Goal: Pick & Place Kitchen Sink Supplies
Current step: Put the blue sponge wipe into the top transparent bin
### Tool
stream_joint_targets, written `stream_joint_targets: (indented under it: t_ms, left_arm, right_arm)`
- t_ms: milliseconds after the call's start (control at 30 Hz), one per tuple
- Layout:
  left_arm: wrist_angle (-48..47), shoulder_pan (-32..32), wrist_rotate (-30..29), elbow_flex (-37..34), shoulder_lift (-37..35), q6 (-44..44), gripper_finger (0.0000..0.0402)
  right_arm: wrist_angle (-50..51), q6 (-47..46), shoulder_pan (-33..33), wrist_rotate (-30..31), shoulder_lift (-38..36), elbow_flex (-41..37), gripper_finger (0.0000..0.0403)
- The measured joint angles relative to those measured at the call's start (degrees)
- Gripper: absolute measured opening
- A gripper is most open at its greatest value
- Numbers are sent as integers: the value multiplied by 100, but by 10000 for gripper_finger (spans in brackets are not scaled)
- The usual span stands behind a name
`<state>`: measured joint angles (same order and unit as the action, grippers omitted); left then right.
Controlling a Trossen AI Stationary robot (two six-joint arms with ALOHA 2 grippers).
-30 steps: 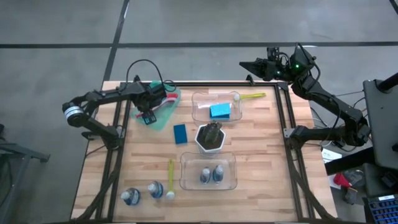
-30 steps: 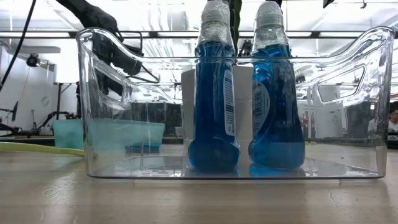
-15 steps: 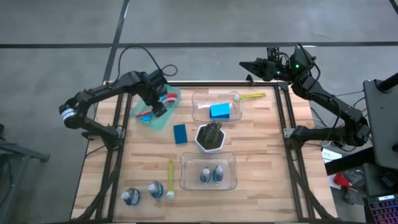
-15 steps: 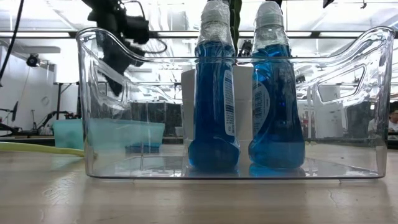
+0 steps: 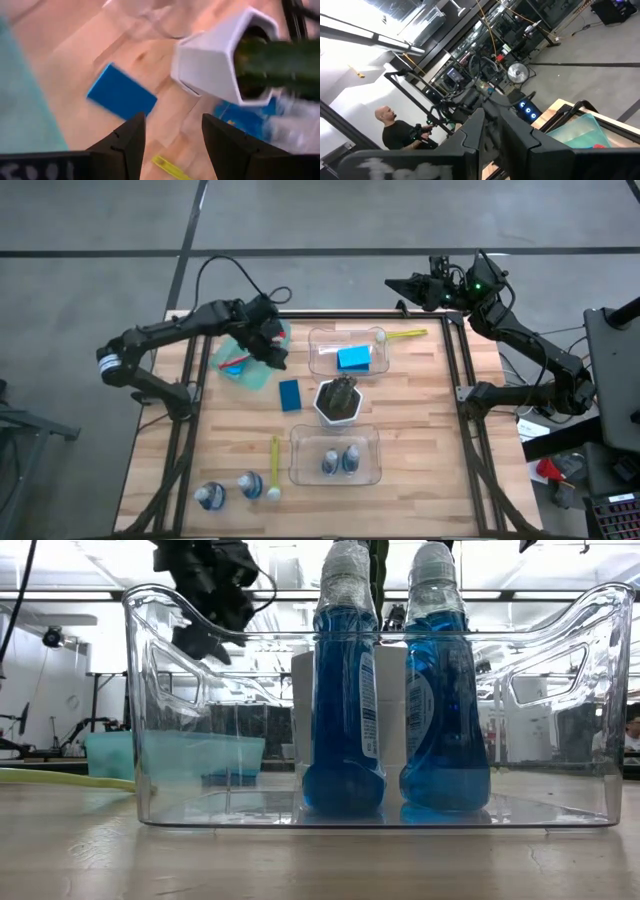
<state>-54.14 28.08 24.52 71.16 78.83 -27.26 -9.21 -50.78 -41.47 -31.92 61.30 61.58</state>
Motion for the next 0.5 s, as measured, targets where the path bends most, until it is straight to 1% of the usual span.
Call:
stream_joint_targets:
  t_ms: [100, 167, 267, 500]
  left_arm:
    - [277, -205, 28, -27, 66, 738, 186]
    - [403, -272, 169, -27, 165, 1142, 186]
    - [389, -315, 289, -27, 333, 1556, 186]
    - [362, -312, 220, -29, 861, 2599, 186]
  right_arm:
    - [2, 17, -2, 0, 0, 0, 52]
    - [2, 28, -2, 0, 0, 0, 52]
    - [2, 14, -2, -2, 0, 0, 52]
    - [2, -58, 66, -75, -4, 0, 52]
